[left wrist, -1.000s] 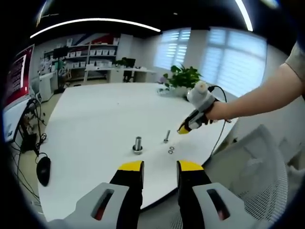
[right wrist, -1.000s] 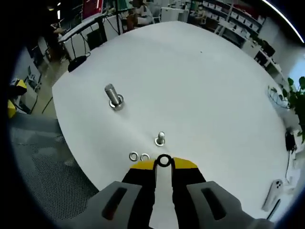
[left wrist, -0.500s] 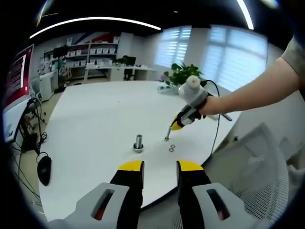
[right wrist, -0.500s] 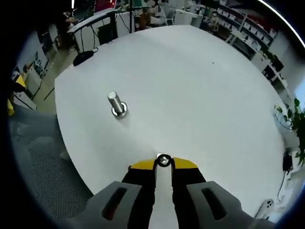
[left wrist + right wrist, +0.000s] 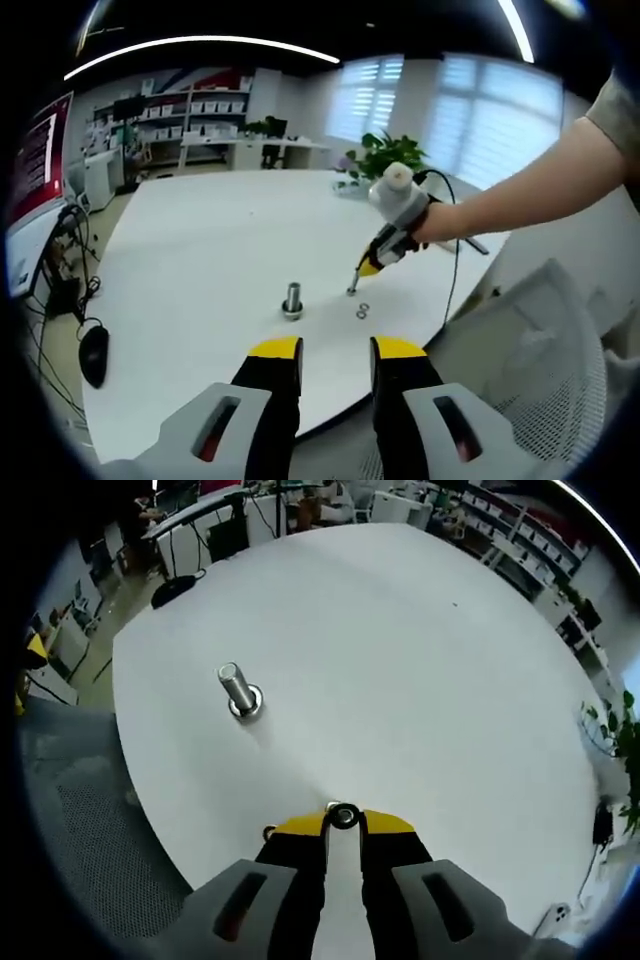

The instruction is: Place the washer onto the threaded stud by aligning its center hole with the stud, sliding it down to the base, and recovering from edge contact or off-axis alignment until the washer reaches the visible bottom stop.

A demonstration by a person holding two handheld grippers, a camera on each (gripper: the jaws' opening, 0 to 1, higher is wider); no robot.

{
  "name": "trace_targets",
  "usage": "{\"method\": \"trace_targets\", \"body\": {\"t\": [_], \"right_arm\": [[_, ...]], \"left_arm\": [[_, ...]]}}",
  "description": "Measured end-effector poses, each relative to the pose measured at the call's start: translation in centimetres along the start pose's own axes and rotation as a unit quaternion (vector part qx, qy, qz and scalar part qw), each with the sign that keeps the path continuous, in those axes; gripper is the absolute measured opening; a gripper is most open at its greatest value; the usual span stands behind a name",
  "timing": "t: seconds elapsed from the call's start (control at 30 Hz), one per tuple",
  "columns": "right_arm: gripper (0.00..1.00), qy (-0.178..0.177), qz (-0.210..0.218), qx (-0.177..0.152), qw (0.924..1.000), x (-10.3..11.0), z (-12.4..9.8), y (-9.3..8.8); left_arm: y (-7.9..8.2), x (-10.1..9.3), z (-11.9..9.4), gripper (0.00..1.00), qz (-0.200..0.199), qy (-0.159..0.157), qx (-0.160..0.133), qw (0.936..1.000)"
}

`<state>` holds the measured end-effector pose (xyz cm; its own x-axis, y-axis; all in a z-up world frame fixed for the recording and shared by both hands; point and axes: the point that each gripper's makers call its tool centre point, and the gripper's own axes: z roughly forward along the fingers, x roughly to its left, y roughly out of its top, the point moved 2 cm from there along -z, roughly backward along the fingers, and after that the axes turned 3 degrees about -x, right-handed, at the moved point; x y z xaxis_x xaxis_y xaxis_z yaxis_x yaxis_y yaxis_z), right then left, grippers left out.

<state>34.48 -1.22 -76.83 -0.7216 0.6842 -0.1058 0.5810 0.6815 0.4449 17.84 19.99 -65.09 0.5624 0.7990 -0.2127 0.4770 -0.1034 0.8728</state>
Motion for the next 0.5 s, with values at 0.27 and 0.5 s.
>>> {"method": "trace_targets", "body": {"t": [0.27, 0.5], "right_arm": [[0.14, 0.004, -0.023, 0.029, 0.9993, 0.1, 2.0, -1.2], [0.15, 0.008, -0.026, 0.044, 0.9986, 0.4, 3.4, -1.9]], "left_arm": [[-0.2, 0.1, 0.0, 0.25, -0.001, 0.001, 0.005, 1.0000], [-0.4, 0.1, 0.1, 0.25, 0.000, 0.003, 0.011, 0.9999]]}}
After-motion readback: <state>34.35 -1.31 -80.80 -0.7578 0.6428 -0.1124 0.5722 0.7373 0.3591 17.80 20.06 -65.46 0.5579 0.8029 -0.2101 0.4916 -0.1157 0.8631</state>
